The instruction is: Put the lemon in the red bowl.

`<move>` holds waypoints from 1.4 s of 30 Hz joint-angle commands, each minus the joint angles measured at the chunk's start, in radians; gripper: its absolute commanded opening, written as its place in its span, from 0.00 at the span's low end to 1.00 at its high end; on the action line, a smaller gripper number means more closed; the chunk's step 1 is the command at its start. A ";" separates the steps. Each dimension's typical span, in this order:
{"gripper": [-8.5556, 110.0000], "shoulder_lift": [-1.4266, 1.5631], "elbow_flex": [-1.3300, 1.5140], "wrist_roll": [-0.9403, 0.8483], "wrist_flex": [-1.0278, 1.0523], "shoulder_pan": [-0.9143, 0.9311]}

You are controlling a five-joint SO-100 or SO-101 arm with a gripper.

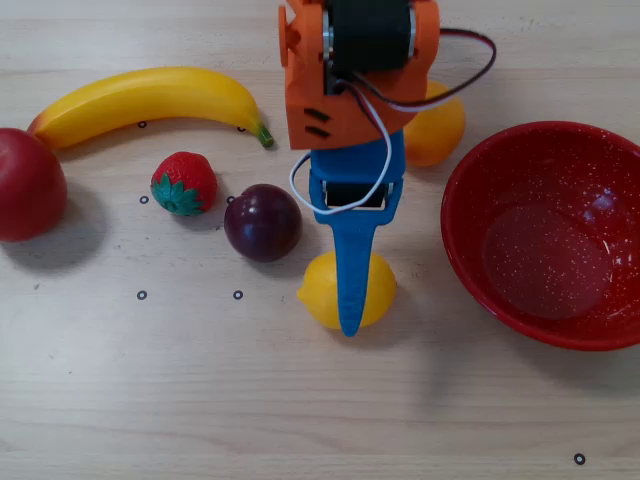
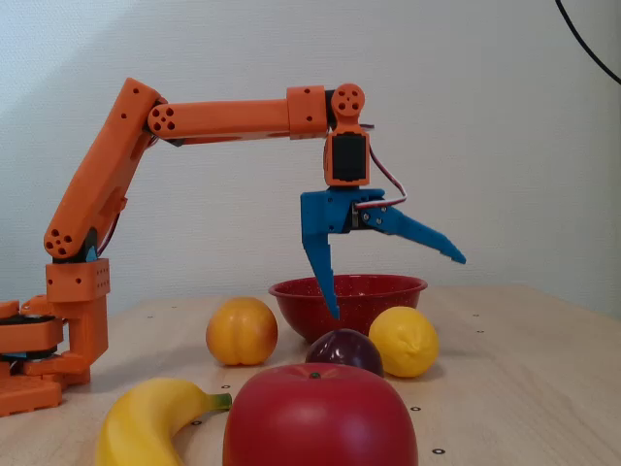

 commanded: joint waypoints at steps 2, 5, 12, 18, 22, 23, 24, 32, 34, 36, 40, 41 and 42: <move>0.61 0.014 -0.114 -0.031 -0.018 0.018; 0.61 -0.014 -0.132 -0.032 -0.031 0.018; 0.61 -0.074 -0.158 -0.031 -0.058 0.020; 0.61 -0.137 -0.206 -0.035 -0.060 0.021; 0.61 -0.169 -0.224 -0.035 -0.067 0.021; 0.61 -0.178 -0.229 -0.037 -0.072 0.021; 0.61 -0.187 -0.236 -0.037 -0.074 0.023; 0.61 -0.259 -0.296 -0.043 -0.071 0.029; 0.61 -0.273 -0.302 -0.043 -0.077 0.029; 0.61 -0.287 -0.316 -0.043 -0.077 0.029; 0.61 -0.311 -0.341 -0.038 -0.075 0.029; 0.61 -0.316 -0.347 -0.038 -0.075 0.029; 0.61 -0.321 -0.351 -0.037 -0.075 0.031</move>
